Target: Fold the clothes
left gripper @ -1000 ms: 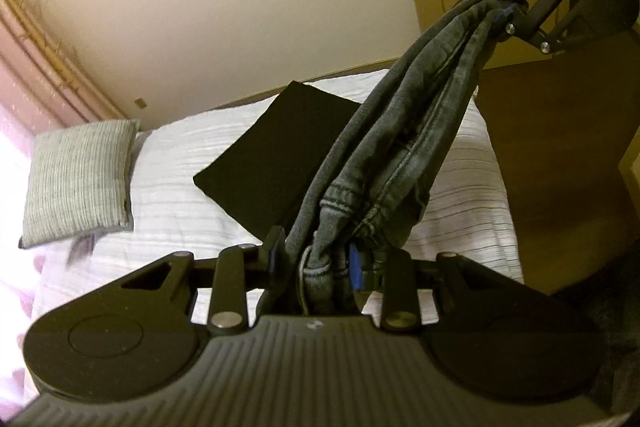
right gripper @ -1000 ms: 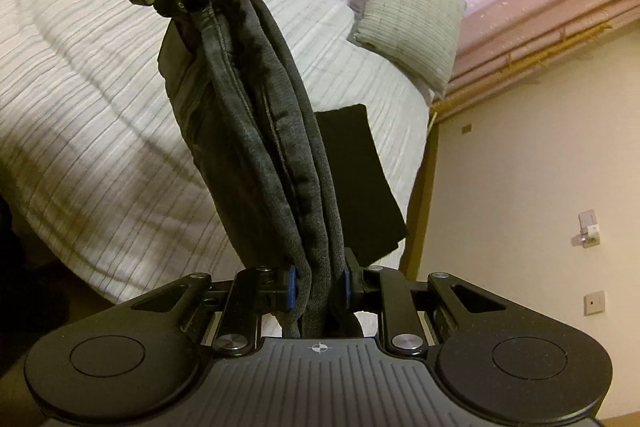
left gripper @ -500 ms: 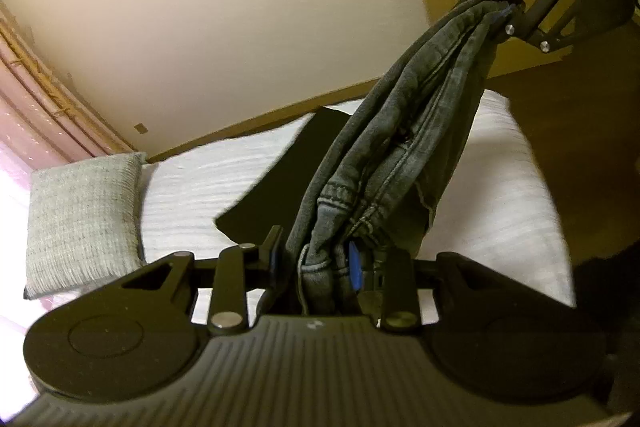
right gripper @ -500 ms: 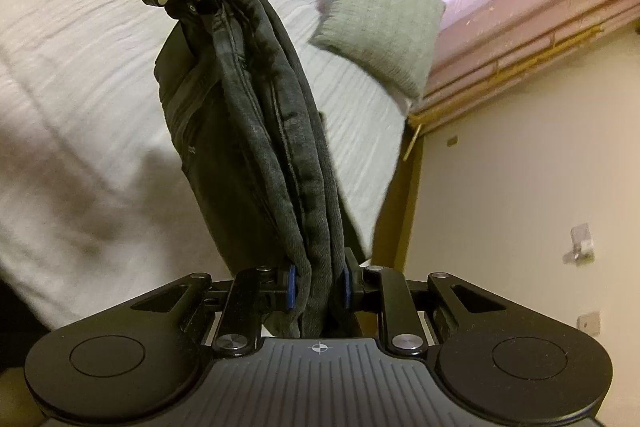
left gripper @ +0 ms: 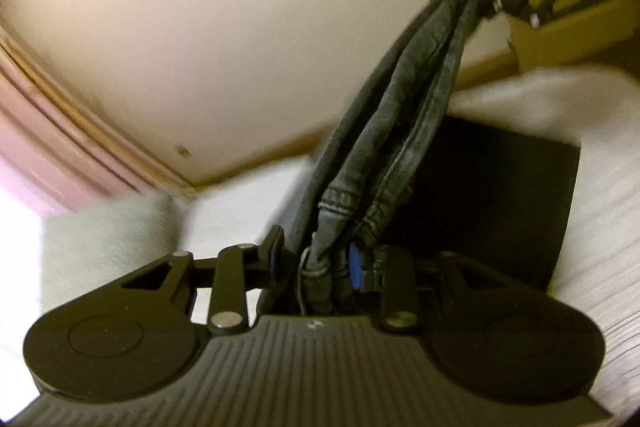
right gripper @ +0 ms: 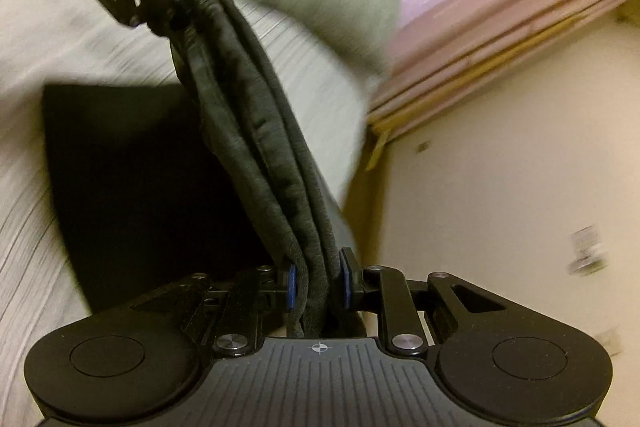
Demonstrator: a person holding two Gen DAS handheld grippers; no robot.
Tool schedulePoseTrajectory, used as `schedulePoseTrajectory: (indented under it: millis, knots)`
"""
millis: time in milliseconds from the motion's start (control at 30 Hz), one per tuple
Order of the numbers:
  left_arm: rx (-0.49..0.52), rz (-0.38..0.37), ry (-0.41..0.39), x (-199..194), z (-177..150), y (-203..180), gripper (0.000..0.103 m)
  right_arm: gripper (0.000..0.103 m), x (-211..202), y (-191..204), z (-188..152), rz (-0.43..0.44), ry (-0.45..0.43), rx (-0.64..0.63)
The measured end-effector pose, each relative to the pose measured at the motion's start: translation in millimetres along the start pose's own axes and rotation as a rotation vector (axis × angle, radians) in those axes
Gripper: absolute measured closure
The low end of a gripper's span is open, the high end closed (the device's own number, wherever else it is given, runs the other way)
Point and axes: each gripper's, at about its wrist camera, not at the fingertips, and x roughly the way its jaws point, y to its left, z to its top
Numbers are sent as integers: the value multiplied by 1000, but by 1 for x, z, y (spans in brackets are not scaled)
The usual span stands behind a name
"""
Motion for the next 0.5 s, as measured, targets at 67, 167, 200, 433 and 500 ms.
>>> schedulePoseTrajectory:
  millis: [67,167,200,433,500]
  knots:
    - [22,-38,37,29,-19,-29,74,84,20,32,-19,50,28,-8]
    - [56,-94,93,72,-46,-72,73,83,25,62,-45,85,30,-24]
    - [62,-99,94,76,-51,-79,73,83,23,64,-49,90,25,-27]
    - [132,-26,62,59,-49,-76,73,84,10,48,-53,65,-11,30]
    - [140,3,56,52,-47,-75,74,84,9,58,-53,70,-9,24]
